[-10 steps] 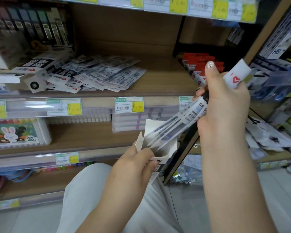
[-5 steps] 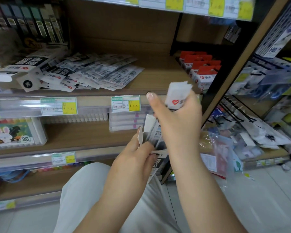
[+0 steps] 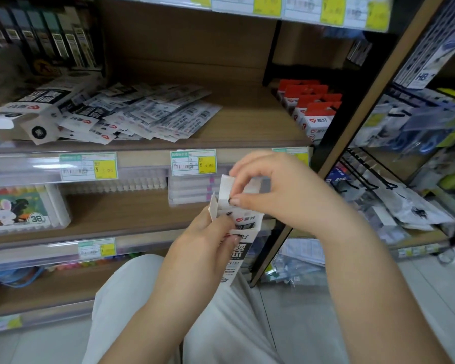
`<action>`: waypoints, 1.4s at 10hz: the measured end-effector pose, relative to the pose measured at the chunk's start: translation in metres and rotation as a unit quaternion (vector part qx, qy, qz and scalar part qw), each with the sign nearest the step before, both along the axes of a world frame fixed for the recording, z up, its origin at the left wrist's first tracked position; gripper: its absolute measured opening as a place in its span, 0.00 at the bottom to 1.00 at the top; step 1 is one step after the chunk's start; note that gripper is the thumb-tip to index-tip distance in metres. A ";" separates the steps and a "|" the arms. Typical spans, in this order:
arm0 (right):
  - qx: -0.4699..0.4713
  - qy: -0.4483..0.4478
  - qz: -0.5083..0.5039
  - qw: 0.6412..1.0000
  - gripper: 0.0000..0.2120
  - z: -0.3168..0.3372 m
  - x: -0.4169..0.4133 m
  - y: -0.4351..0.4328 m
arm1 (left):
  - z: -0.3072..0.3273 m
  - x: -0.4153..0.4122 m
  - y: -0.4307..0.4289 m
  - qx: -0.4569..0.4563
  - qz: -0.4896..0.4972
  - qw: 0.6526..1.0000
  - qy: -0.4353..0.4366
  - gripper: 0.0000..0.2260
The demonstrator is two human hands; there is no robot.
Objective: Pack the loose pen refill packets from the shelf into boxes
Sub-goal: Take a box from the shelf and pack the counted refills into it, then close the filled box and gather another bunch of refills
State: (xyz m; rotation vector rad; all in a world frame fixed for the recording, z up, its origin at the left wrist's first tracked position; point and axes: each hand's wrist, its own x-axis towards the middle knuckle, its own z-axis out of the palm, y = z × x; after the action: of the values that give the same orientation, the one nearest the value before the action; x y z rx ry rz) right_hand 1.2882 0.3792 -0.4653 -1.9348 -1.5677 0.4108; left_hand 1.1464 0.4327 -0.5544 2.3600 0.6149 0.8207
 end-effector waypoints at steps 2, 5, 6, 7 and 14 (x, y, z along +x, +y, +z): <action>-0.058 -0.112 -0.019 0.992 0.01 -0.012 -0.005 0.004 | -0.002 -0.001 0.001 0.007 -0.006 1.000 0.003 0.06; -0.023 -0.120 -0.034 0.992 0.03 -0.003 -0.009 0.001 | 0.007 -0.005 0.008 0.022 0.002 0.999 -0.039 0.02; 0.074 -0.069 -0.060 0.993 0.05 0.021 -0.006 -0.013 | 0.029 -0.008 0.008 0.058 -0.001 0.996 -0.073 0.08; 0.154 -0.004 -0.062 0.986 0.07 0.050 -0.012 -0.030 | 0.064 -0.011 0.008 0.112 -0.015 0.987 -0.116 0.06; 0.254 -0.151 -0.308 0.904 0.18 -0.016 0.016 0.007 | 0.056 0.060 0.051 0.271 -0.080 0.958 -0.049 0.14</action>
State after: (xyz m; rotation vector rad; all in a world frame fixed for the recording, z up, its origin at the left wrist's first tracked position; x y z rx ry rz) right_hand 1.3045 0.3863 -0.4810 -1.9796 -0.9911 -0.5363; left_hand 1.2064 0.4839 -0.4985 2.7836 0.1586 1.1342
